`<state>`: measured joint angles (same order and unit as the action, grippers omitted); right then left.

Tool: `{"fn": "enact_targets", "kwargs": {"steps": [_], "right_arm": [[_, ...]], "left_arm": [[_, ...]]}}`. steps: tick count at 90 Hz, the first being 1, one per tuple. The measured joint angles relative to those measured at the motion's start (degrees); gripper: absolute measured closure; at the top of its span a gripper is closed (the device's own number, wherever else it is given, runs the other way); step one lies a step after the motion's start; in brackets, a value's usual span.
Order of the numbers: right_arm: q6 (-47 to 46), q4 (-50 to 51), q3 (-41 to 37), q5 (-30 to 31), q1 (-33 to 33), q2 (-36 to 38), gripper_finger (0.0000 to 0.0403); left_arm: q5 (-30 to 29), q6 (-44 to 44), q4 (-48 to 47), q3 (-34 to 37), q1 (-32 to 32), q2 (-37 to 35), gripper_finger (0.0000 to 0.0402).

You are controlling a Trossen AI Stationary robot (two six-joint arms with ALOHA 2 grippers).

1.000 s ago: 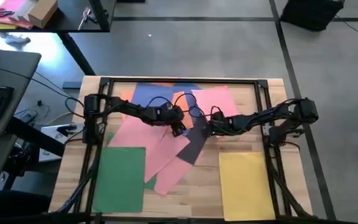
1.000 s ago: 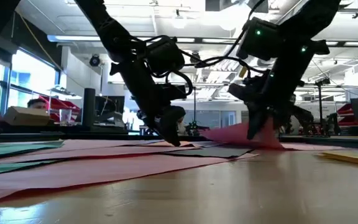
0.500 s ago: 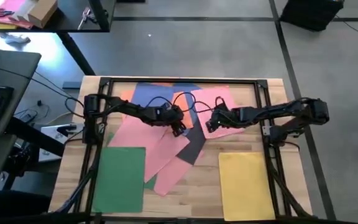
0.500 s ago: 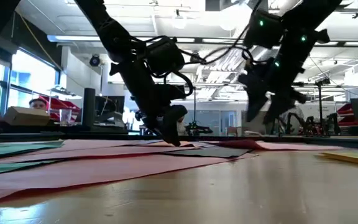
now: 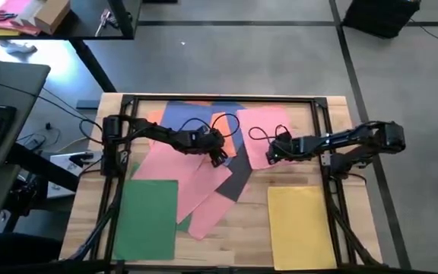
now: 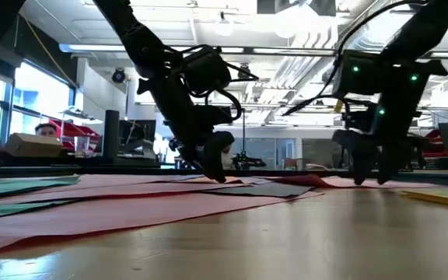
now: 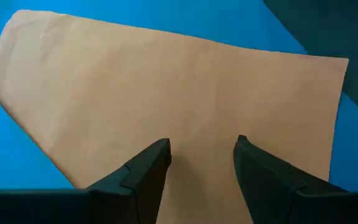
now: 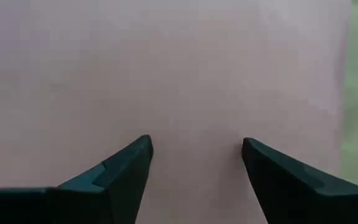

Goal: Organize paper
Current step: Move the pink paper to the top right of the table

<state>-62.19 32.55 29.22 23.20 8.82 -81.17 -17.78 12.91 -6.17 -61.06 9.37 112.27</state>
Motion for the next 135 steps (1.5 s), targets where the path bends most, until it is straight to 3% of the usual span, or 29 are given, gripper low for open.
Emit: {"fn": "enact_targets", "kwargs": {"steps": [22, 44, 72, 89, 135], "right_arm": [[-4.68, 12.83, 1.88, -0.68, 0.04, 5.44, 0.0159], [-0.27, 2.51, 2.41, 0.24, -2.12, 11.04, 0.0159], [6.16, -5.56, 2.44, -6.85, -3.37, 1.89, 0.0160], [5.82, -4.10, 2.80, -5.53, -2.36, -1.82, 0.0160], [11.82, -0.13, 2.81, -4.20, 0.57, -1.81, 0.0160]], "left_arm": [[0.02, 0.02, 0.00, 0.00, 0.00, 0.00, 0.0234], [0.02, 0.00, 0.33, 0.00, 0.00, 0.00, 0.0234], [0.04, 0.00, 0.42, 0.00, 0.00, 0.00, 0.0234], [0.00, 0.00, 0.42, 0.00, -0.02, 0.00, 0.0234], [0.02, 0.00, 0.09, 0.00, -0.02, 0.00, 0.0234]]}}
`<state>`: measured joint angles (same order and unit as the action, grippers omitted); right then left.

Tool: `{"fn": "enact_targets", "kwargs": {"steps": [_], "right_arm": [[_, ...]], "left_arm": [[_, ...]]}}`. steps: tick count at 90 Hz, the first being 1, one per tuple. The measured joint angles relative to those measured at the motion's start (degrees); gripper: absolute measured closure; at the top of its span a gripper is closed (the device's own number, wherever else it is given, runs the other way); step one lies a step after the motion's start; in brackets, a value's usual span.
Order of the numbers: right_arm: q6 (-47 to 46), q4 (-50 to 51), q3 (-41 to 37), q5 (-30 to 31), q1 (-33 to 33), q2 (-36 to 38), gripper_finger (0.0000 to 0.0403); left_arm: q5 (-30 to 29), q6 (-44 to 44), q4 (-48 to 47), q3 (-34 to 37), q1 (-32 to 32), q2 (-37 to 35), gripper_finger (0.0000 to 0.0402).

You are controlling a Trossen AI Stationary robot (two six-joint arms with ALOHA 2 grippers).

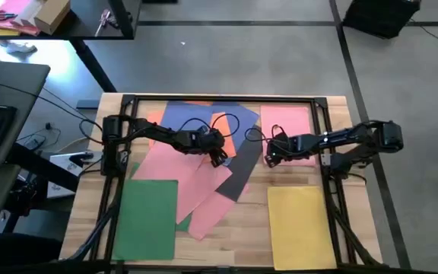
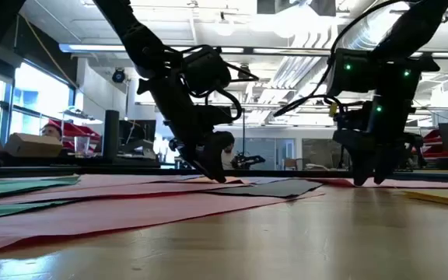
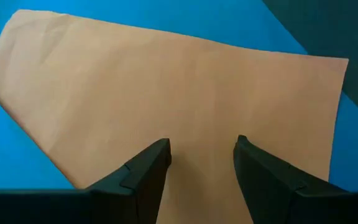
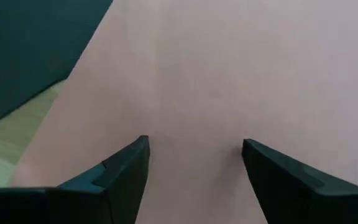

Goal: Organize paper
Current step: Move the pink paper to the top right of the table, then stack the pink paper on top of the other pink paper to the top right of the table

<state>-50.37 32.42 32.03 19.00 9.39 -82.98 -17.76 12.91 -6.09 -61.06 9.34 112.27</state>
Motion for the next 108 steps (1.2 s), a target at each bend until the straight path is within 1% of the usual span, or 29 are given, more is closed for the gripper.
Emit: {"fn": "enact_targets", "kwargs": {"steps": [5, 27, 34, 43, 49, 60, 71, 82, 90, 95, 101, 108], "right_arm": [[-0.13, 1.36, -0.02, 0.53, 0.02, 0.07, 0.0160], [1.92, 1.23, -0.15, 2.03, -0.04, 0.39, 0.0160], [3.07, 1.89, -0.41, 4.29, 0.01, 1.60, 0.0160], [4.72, 2.88, -0.19, 4.77, -0.09, 4.16, 0.0160], [6.12, 2.65, 0.74, 4.98, -0.31, 6.06, 0.0160], [8.24, 1.71, 2.51, 6.17, -2.14, 8.39, 0.0160], [8.63, 1.11, 3.93, 7.65, -3.92, 8.79, 0.0160], [7.98, 0.34, 2.28, 7.75, -4.08, 7.76, 0.0160], [8.96, -3.27, 1.36, 7.19, -5.45, 7.15, 0.0160], [11.39, -7.17, 1.39, 7.13, -7.41, 7.13, 0.0160], [17.15, -13.61, 1.44, 7.56, -10.24, 7.17, 0.0160], [26.16, -22.77, 1.52, 7.44, -13.97, 6.97, 0.0160]], "left_arm": [[0.03, 0.00, 0.00, 0.00, 0.02, 0.00, 0.0234], [-0.02, 0.00, 0.02, 0.00, 0.02, 0.00, 0.0234], [-0.02, -0.07, 0.35, 0.00, 0.00, -0.01, 0.0234], [0.25, -1.07, 0.74, 0.08, 0.02, -0.82, 0.0234], [0.35, -2.17, 0.42, 0.28, 0.02, -2.47, 0.0234], [-0.24, -4.26, 0.87, 0.11, -0.02, -7.84, 0.0234], [-0.79, -6.55, -0.64, 0.11, -0.61, -12.97, 0.0234], [-0.85, -7.58, -2.22, 0.06, -2.06, -17.96, 0.0234], [-0.83, -7.68, -6.52, 0.03, -3.84, -20.81, 0.0234], [-0.83, -7.86, -10.04, 0.04, -5.02, -22.37, 0.0234], [-0.87, -7.42, -16.23, 0.04, -6.20, -24.29, 0.0234], [-0.85, -4.97, -23.90, 0.04, -7.31, -25.28, 0.0234]]}}
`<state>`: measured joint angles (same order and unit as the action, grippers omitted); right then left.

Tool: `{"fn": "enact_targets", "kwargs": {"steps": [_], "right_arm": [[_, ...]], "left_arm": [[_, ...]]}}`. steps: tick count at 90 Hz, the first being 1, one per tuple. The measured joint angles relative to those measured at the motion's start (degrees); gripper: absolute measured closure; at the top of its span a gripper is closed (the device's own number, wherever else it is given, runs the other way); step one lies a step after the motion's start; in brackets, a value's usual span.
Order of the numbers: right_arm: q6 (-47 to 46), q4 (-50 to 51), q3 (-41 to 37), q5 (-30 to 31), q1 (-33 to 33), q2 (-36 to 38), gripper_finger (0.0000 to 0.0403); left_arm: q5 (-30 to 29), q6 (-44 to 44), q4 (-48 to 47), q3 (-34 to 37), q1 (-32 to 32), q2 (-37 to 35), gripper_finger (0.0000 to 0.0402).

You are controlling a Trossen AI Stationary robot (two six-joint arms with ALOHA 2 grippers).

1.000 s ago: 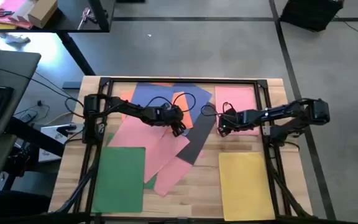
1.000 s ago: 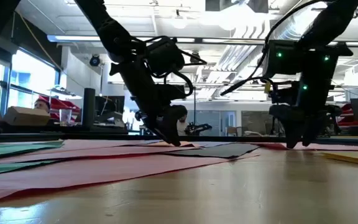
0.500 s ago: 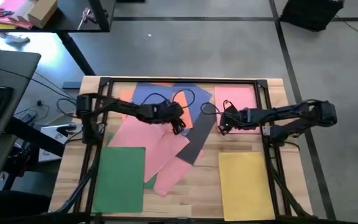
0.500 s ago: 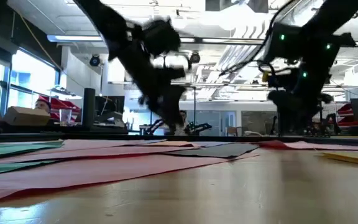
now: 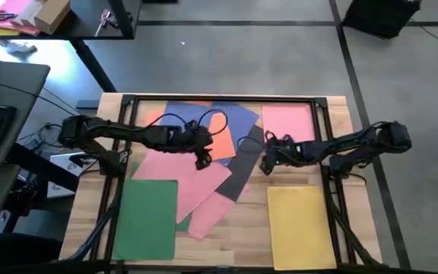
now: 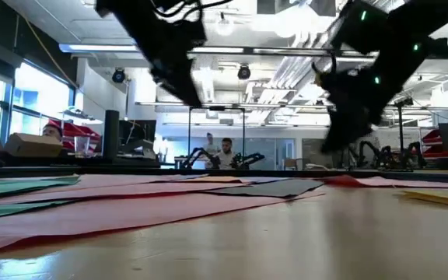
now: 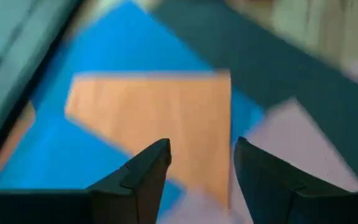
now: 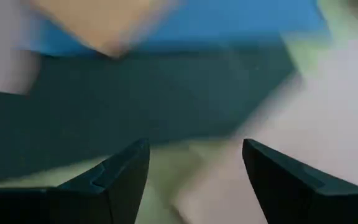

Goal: Organize paper
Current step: Stack the pink paper on top of the other pink paper to the top right of the table

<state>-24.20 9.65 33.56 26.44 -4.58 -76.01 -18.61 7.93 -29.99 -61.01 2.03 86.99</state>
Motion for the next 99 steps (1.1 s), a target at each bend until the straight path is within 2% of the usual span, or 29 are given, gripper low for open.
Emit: {"fn": "enact_targets", "kwargs": {"steps": [10, 17, 27, 45, 62, 75, 99], "right_arm": [[11.87, -10.98, 0.11, -0.11, -4.06, -2.74, 0.0160], [16.54, -16.57, 0.42, -0.67, -5.22, -6.58, 0.0160], [21.88, -20.14, 4.42, -2.91, -6.20, -14.89, 0.0160], [36.47, -20.32, 18.95, -3.37, -9.31, -30.34, 0.0160], [47.13, -15.64, 31.20, -5.71, -10.86, -40.26, 0.0160], [51.63, -14.31, 36.13, -5.69, -11.32, -44.21, 0.0160], [56.17, -15.11, 38.12, -3.60, -11.23, -46.52, 0.0160]], "left_arm": [[-1.23, 5.27, -9.93, 0.26, -1.22, -0.12, 0.0234], [-2.49, 8.44, -12.38, 1.83, -1.94, -0.32, 0.0234], [-1.24, 13.67, -14.88, 6.27, -2.28, -0.36, 0.0234], [-0.87, 20.63, -10.72, 13.81, -2.26, 0.03, 0.0234], [0.31, 22.06, -5.59, 19.73, -2.04, -0.03, 0.0234], [0.60, 23.03, -1.84, 22.69, -2.06, -0.34, 0.0234], [2.01, 23.05, 0.47, 24.51, -2.19, -0.32, 0.0234]]}}
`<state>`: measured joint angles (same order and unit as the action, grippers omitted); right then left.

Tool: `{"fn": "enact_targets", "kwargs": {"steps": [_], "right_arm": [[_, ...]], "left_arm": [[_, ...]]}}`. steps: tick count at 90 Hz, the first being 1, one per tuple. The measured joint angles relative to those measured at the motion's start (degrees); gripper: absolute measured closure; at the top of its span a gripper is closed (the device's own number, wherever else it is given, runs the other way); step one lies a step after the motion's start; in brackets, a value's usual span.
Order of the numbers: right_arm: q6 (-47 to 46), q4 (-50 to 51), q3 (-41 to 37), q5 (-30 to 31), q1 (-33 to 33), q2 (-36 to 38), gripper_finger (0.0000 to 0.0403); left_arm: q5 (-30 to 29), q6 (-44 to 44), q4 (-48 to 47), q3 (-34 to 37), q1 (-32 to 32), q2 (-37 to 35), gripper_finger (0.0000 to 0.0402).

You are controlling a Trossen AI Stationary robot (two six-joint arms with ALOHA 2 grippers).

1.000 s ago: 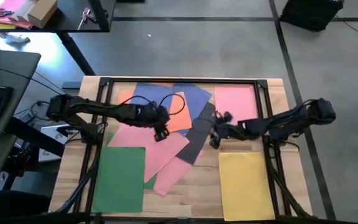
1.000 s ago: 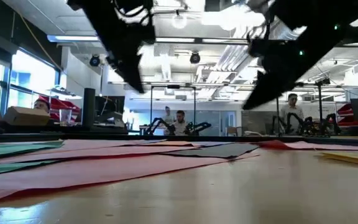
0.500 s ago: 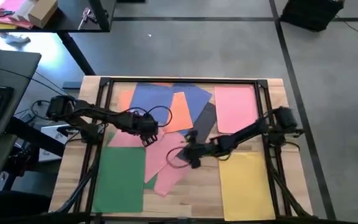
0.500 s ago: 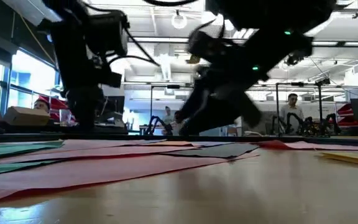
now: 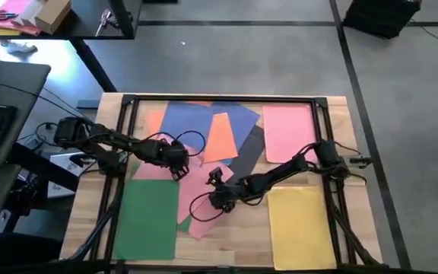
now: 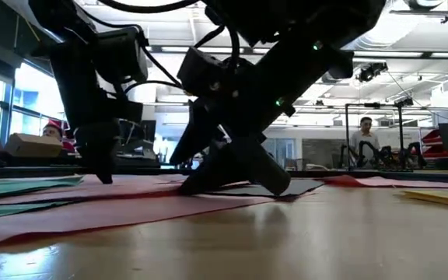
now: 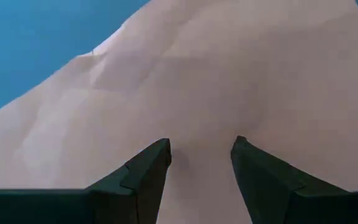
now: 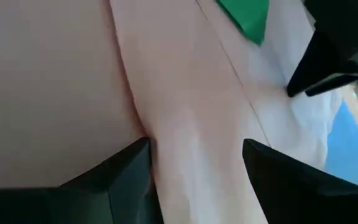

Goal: Organize paper
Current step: Stack the pink paper on top of the other pink paper to the top right of the table

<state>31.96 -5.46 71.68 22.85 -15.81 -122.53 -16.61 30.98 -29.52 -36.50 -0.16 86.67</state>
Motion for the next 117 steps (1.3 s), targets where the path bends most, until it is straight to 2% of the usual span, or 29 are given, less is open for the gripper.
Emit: {"fn": "enact_targets", "kwargs": {"steps": [31, 40, 53, 73, 88, 99, 117], "right_arm": [[2.91, -0.04, 1.18, 3.63, 0.15, 0.93, 0.0160], [2.74, -0.89, 1.33, 3.02, 1.15, 0.93, 0.0174], [0.31, -0.74, 1.33, -0.62, 2.82, 0.69, 0.0235], [-0.01, -0.92, 1.33, -2.31, 3.40, 0.63, 0.0382], [-1.14, 0.82, 1.33, -4.19, 2.83, 0.69, 0.0400], [-3.64, 8.00, 2.50, -3.86, 1.94, 1.92, 0.0402], [-6.58, 30.47, 10.64, -3.00, -0.32, 3.71, 0.0403]], "left_arm": [[0.22, -1.05, 0.09, 0.06, -0.02, 0.09, 0.0234], [0.23, -1.06, 0.23, 0.10, -0.01, 0.11, 0.0234], [0.05, -1.14, 0.64, 0.10, -0.02, 0.15, 0.0234], [-1.09, -1.88, 0.56, -0.71, -0.19, 0.24, 0.0234], [-2.89, -4.76, 0.19, -2.50, -0.34, -1.36, 0.0234], [-5.02, -7.18, 0.54, -4.09, -0.33, -4.78, 0.0234], [-9.33, -8.67, -0.34, -4.58, -0.33, -12.43, 0.0234]]}}
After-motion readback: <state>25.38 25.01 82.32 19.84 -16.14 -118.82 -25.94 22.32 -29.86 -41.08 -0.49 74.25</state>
